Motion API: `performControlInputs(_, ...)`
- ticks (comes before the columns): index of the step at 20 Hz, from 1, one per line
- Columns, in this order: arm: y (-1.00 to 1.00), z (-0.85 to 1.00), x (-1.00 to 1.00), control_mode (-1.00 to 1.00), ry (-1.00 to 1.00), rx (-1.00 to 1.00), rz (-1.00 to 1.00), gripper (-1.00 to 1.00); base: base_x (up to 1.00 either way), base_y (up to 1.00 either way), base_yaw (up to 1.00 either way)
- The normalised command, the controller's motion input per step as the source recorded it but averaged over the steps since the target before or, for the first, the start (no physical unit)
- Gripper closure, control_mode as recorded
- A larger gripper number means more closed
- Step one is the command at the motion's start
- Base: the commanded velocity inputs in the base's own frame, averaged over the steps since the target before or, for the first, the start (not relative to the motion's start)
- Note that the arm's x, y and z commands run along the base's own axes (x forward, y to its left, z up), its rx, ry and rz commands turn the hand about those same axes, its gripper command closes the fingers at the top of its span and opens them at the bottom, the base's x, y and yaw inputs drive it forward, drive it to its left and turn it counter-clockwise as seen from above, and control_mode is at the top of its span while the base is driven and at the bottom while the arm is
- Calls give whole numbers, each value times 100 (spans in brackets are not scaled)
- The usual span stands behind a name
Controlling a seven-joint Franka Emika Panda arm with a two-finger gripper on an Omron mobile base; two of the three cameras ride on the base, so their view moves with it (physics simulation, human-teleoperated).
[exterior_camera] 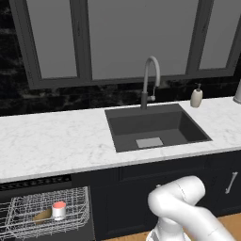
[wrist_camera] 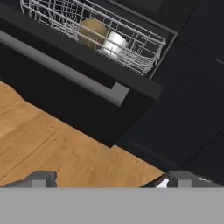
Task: Pick up the cup and bowl from the counter, place them in the dishwasher, and close the dishwasher door.
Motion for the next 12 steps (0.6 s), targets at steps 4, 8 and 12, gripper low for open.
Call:
performControlInputs(4, 0, -46, 39, -100, -44, -8, 0, -100, 0, 0, 0)
performControlInputs(8, 0, -56, 67, -100, -29, -4, 0, -100, 0, 0, 0)
performControlInputs(12, 0, -52, 88, -100, -15, -5, 0, -100, 0, 0, 0)
